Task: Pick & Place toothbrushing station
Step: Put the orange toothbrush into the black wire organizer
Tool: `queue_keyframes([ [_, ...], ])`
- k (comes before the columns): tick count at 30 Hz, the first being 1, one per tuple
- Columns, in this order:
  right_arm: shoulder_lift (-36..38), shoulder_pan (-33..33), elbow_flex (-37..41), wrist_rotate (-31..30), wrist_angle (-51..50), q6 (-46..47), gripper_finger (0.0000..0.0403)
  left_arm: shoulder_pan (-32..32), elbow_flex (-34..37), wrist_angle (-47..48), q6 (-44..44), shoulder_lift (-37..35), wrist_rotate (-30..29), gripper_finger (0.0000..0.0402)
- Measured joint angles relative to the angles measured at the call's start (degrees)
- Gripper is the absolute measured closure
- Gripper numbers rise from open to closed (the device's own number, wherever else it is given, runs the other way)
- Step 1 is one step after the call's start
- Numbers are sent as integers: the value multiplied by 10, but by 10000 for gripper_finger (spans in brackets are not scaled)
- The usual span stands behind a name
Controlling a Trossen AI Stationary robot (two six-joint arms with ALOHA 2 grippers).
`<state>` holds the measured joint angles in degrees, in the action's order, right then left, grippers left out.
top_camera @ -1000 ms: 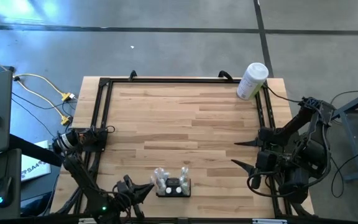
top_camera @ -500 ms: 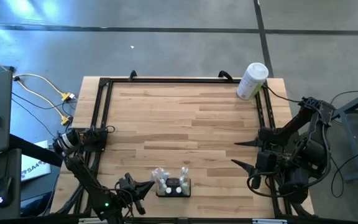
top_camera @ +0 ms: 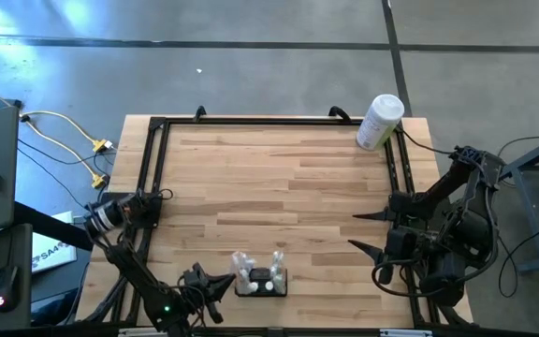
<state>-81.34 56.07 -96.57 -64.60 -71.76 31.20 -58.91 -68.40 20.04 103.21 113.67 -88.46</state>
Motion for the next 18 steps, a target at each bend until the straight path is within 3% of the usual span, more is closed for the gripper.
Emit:
queue_keyframes([
  [18,0,-19,0,2,0,-27,153,-4,0,-20,-56,5,6,401],
])
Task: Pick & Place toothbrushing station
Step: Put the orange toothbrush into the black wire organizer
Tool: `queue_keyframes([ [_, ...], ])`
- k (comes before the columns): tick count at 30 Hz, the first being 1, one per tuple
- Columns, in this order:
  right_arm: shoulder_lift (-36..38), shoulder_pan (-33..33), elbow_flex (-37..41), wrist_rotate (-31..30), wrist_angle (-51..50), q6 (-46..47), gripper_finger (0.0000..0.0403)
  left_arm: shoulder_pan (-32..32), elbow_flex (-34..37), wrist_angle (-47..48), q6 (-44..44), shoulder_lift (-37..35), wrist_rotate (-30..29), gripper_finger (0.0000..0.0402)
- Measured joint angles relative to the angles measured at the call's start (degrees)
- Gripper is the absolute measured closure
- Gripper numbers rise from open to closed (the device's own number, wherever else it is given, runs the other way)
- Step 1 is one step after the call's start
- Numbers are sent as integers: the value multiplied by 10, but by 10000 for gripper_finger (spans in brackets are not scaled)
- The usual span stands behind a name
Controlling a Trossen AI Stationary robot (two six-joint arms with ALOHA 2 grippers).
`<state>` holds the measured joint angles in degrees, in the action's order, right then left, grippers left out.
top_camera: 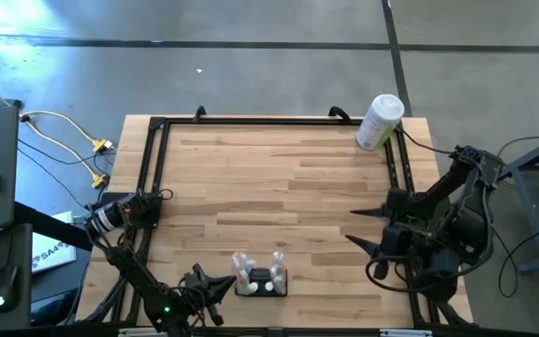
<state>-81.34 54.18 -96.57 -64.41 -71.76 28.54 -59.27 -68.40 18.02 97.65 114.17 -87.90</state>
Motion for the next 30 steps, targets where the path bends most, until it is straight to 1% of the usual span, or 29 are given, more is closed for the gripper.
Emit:
queue_keyframes([
  [6,0,0,0,1,0,-1,153,4,0,-1,-20,-1,-6,401],
  [11,0,0,0,0,0,-3,153,4,-2,0,-71,-2,-12,401],
  [14,0,-2,0,1,0,-3,153,4,-2,0,-86,-3,-14,401],
  [23,0,-13,0,9,5,-3,153,4,-2,1,-198,-13,-20,401],
  [27,0,-20,0,18,9,-3,153,4,-2,1,-200,-13,-18,401],
  [30,0,-26,0,18,10,-3,153,4,-2,0,-199,-9,-4,402],
])
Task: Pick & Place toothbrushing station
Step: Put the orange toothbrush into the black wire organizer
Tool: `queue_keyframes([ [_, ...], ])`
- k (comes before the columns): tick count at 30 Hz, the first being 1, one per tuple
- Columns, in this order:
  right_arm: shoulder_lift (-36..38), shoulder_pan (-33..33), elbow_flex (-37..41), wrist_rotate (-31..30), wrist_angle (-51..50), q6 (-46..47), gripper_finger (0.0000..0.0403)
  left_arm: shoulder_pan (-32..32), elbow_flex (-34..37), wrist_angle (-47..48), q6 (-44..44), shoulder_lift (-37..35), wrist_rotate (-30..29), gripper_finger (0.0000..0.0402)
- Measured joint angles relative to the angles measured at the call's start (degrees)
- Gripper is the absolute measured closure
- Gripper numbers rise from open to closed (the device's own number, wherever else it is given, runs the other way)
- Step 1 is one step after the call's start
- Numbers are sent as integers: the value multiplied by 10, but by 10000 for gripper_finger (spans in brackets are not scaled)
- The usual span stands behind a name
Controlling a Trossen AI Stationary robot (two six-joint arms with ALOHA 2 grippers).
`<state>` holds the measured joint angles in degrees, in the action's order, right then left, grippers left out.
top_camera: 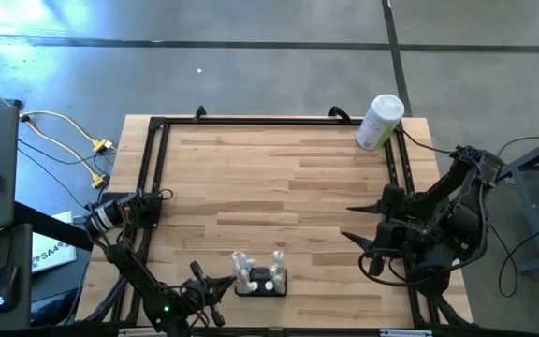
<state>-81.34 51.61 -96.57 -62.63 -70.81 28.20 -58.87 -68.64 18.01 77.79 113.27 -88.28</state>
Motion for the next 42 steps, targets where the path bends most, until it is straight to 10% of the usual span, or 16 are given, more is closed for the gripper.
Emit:
queue_keyframes([
  [42,0,-4,0,13,23,-14,153,11,1,-20,0,2,79,358],
])
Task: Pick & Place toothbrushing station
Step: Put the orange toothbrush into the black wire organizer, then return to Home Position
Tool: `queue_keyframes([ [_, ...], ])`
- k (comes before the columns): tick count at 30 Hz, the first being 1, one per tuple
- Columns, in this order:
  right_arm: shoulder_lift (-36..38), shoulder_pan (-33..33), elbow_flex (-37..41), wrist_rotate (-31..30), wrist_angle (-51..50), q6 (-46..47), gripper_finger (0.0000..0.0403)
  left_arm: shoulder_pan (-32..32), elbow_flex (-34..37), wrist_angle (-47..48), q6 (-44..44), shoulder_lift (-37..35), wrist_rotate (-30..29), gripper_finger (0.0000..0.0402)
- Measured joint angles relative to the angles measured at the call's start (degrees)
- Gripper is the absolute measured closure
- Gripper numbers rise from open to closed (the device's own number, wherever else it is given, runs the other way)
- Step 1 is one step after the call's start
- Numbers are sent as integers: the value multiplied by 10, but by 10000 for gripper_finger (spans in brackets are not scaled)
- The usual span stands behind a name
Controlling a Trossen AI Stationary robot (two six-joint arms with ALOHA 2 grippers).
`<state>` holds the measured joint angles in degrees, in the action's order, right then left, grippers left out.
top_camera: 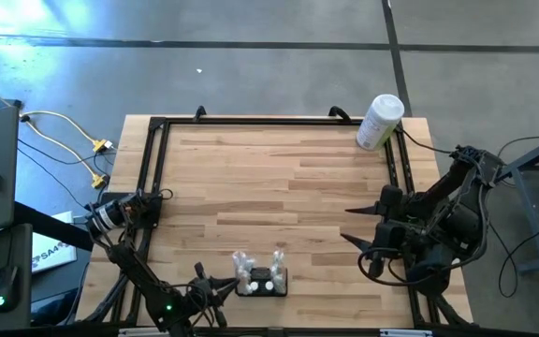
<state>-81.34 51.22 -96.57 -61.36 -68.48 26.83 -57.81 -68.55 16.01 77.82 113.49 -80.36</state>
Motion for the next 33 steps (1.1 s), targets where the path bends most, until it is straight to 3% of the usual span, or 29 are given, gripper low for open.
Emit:
queue_keyframes([
  [8,0,0,0,0,4,-1,153,-4,0,-29,-1,0,-26,322],
  [20,0,0,0,0,7,-2,153,-20,0,-24,-24,-17,-47,318],
  [33,0,-4,0,-35,6,-3,153,-47,0,115,-72,-148,-53,318],
])
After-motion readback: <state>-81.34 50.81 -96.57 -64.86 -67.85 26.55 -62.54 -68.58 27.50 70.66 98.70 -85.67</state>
